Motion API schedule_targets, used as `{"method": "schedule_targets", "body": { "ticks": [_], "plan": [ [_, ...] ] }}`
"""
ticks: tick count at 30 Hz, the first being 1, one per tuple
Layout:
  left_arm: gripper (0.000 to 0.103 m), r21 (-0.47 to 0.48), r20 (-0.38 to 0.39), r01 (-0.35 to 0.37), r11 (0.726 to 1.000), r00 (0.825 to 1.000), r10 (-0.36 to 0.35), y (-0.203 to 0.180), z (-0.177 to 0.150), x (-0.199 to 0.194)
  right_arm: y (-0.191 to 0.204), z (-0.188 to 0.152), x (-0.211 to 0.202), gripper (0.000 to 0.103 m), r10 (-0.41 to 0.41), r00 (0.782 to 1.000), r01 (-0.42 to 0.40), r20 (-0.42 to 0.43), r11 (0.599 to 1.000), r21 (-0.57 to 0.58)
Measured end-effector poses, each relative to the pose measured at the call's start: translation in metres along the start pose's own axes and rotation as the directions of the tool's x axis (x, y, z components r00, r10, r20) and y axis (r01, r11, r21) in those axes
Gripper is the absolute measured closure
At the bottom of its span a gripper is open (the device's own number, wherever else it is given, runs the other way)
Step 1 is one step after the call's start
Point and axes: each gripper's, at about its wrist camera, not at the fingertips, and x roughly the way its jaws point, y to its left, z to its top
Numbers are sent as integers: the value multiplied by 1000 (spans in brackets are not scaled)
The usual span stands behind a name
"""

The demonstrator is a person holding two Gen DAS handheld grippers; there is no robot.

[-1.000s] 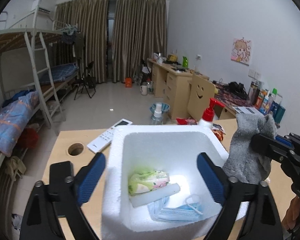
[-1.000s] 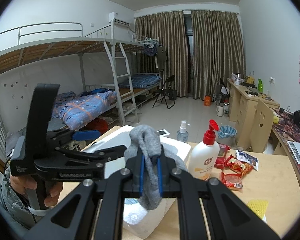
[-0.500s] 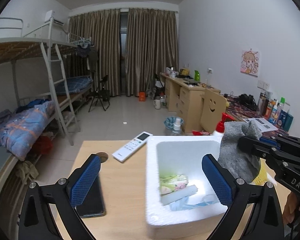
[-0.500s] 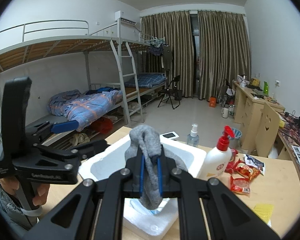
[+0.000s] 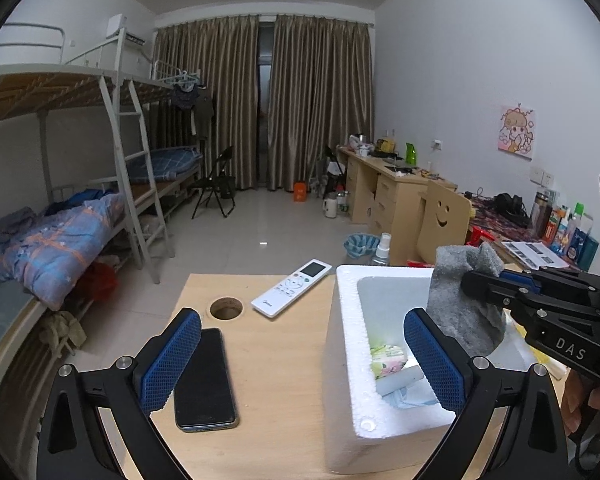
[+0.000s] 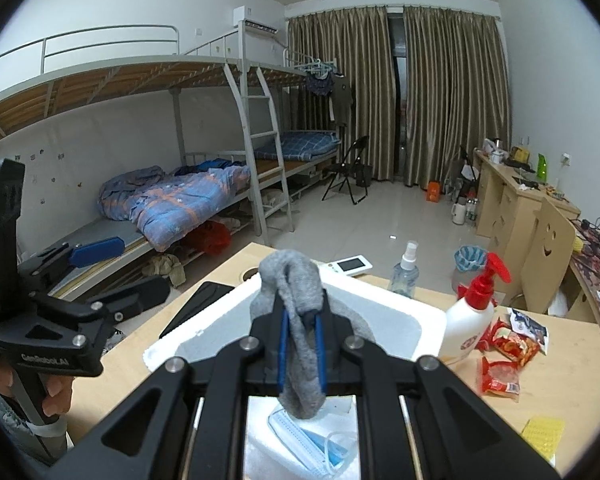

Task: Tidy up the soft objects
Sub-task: 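Open the left gripper dropping the tube into the box while the right gripper drops the sock, then withdraw both grippers from the foam box back over the table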

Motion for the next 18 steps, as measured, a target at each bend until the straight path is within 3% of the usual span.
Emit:
{"method": "schedule_targets", "body": {
  "ticks": [4, 6, 8, 18],
  "plan": [
    [1, -9, -4, 1, 1000, 1000, -1, 2, -1, 2, 0, -1, 4, 67, -1, 1000, 1, -5, 1000, 6],
    [1, -10, -3, 2, 1000, 1000, -2, 3, -1, 3, 1, -1, 3, 43, -2, 1000, 2, 5, 1000, 13],
    [1, -14, -6, 4, 1000, 1000, -4, 3, -1, 4, 1, -1, 0, 36, -12, 1000, 12, 16, 1000, 13],
    [1, -8, -1, 18, 1000, 1000, -18, -4, -2, -3, -3, -4, -14, 32, -23, 999, 22, 28, 999, 25]
  ]
}}
